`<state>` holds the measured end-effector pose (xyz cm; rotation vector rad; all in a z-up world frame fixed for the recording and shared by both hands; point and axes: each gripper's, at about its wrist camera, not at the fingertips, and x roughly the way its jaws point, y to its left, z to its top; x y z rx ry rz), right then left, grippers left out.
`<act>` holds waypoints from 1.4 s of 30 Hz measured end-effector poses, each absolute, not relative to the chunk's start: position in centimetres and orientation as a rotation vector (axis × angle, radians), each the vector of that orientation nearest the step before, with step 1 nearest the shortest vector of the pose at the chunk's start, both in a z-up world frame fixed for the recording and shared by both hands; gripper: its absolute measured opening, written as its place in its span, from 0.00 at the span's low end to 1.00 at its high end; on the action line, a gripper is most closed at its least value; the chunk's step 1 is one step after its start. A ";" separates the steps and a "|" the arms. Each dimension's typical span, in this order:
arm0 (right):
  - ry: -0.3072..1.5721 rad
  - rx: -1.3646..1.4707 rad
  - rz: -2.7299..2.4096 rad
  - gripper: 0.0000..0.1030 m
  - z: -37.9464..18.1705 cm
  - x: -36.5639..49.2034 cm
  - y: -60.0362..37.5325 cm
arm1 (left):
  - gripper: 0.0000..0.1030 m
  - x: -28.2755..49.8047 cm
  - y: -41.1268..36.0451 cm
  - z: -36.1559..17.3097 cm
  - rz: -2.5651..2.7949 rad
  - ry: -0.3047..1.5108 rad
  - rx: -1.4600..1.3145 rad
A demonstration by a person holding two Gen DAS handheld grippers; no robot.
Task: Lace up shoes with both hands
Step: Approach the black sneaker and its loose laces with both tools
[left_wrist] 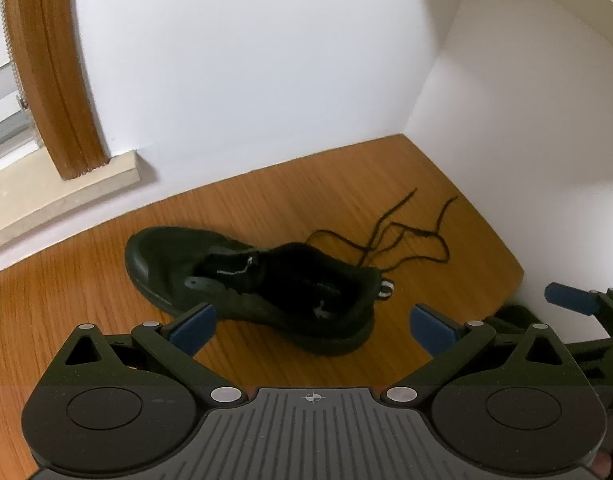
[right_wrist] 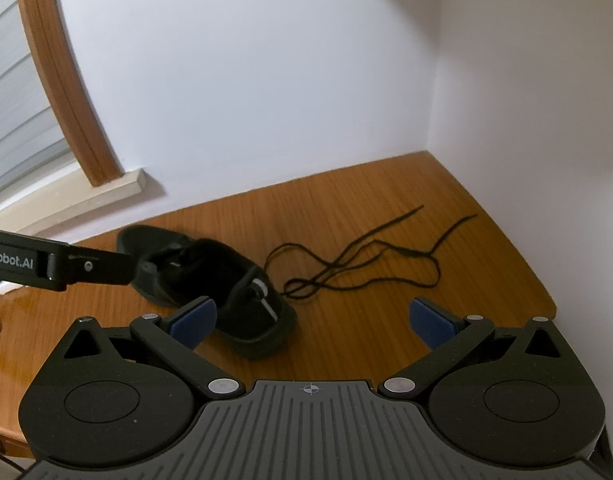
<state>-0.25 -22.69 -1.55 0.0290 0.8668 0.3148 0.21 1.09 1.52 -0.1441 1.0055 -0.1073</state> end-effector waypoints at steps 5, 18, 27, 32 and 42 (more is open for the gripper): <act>0.868 0.030 0.315 1.00 -1.6 -0.2 -22.7 | 1.00 0.1 1.0 1.5 -0.108 1.004 -0.142; 0.867 0.039 0.311 1.00 -1.8 -0.1 -22.8 | 1.00 0.1 0.5 1.1 -0.118 1.020 -0.116; 0.863 0.041 0.306 1.00 -1.8 -0.4 -22.9 | 1.00 0.2 0.4 1.0 -0.119 1.024 -0.103; 0.864 0.040 0.308 1.00 -1.8 -0.3 -23.0 | 1.00 0.2 0.3 1.0 -0.117 1.024 -0.099; 0.864 0.035 0.306 1.00 -1.8 -0.2 -23.2 | 1.00 1.1 -1.4 1.2 -0.151 1.019 -0.053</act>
